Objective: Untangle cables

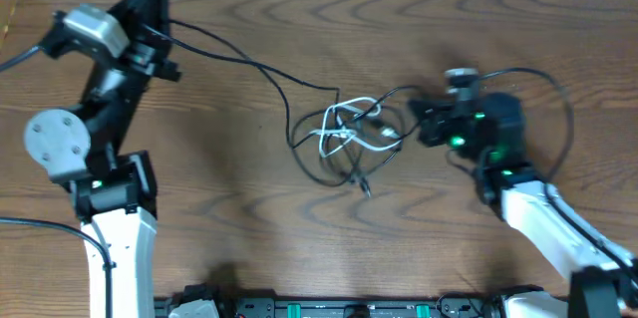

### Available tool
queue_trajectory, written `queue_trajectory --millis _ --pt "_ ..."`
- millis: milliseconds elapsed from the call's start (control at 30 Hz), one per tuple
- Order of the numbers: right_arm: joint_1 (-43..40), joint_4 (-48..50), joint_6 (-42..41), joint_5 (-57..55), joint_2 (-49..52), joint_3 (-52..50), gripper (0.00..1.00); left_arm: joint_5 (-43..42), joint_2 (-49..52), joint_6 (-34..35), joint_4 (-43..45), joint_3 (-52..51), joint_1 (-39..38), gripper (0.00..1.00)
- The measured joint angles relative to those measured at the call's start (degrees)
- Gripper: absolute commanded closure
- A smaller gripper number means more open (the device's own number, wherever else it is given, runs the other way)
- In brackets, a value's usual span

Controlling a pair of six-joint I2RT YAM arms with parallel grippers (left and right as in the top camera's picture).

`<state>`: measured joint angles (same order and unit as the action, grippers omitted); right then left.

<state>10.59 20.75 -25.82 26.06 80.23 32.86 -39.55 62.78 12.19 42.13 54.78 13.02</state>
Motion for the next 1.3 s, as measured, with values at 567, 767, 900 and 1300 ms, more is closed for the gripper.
queue_trajectory --millis 567,767,900,1300 --pt "-35.1 -11.1 1.5 1.7 -9.9 0.0 0.99 0.0 2.2 0.0 -17.4 0.0 25.6 0.92" --pt "-43.0 -11.5 1.6 5.5 -9.9 0.0 0.99 -0.2 4.2 -1.9 -19.1 0.0 29.5 0.92" --pt "-47.0 -11.6 1.6 6.8 -9.9 0.0 0.99 -0.4 5.6 -4.0 -19.3 0.0 32.2 0.92" --pt "-62.0 -13.4 5.3 7.3 -9.9 0.0 0.99 5.5 7.1 -6.7 -19.7 0.0 44.2 0.92"
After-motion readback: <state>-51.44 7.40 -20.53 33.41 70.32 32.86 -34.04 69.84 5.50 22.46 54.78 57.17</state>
